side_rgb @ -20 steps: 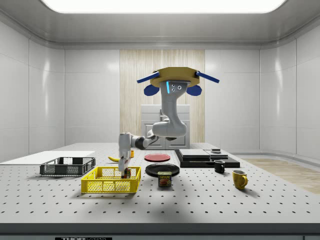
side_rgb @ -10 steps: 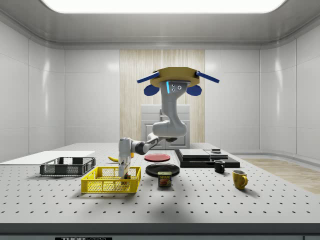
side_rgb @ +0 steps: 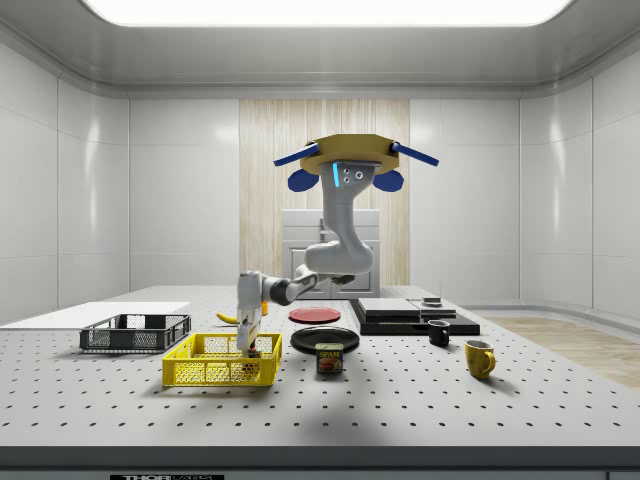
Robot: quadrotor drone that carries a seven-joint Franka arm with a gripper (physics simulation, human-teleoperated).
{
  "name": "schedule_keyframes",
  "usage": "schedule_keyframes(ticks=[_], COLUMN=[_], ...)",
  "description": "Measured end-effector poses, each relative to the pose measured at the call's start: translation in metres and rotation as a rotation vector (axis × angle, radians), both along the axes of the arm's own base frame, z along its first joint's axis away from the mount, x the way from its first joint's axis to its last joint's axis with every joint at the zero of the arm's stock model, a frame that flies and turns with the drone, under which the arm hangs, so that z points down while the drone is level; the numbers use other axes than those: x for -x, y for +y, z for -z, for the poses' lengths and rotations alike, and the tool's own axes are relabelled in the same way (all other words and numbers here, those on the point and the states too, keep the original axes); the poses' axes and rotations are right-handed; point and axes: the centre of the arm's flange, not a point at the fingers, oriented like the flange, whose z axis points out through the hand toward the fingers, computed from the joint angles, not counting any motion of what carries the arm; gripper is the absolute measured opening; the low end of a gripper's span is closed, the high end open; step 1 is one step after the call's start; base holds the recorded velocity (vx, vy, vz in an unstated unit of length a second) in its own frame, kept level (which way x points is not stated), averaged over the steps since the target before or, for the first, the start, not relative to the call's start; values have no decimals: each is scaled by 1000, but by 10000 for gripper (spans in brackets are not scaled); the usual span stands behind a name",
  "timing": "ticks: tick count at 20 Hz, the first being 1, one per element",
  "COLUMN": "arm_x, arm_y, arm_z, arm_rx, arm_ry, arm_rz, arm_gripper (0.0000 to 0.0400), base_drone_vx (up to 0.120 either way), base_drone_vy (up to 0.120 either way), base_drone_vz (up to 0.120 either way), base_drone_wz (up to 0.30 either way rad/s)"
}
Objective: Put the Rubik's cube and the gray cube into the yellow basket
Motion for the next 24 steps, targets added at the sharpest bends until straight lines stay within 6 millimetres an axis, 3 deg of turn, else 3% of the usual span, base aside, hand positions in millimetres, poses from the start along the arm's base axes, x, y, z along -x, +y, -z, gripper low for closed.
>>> schedule_keyframes(ticks=[8, 10, 18, 24], arm_x=[0, 0, 0, 0], arm_y=[0, 0, 0, 0], arm_z=[37, 42, 52, 53], arm_rx=[0, 0, 0, 0], arm_ry=[0, 0, 0, 0], arm_rz=[0, 0, 0, 0], arm_gripper=[399, 400, 400, 400], base_drone_vx=[0, 120, 25, 0], base_drone_vy=[0, 0, -40, -47], base_drone_vz=[0, 0, 0, 107], base_drone_wz=[0, 0, 0, 0])
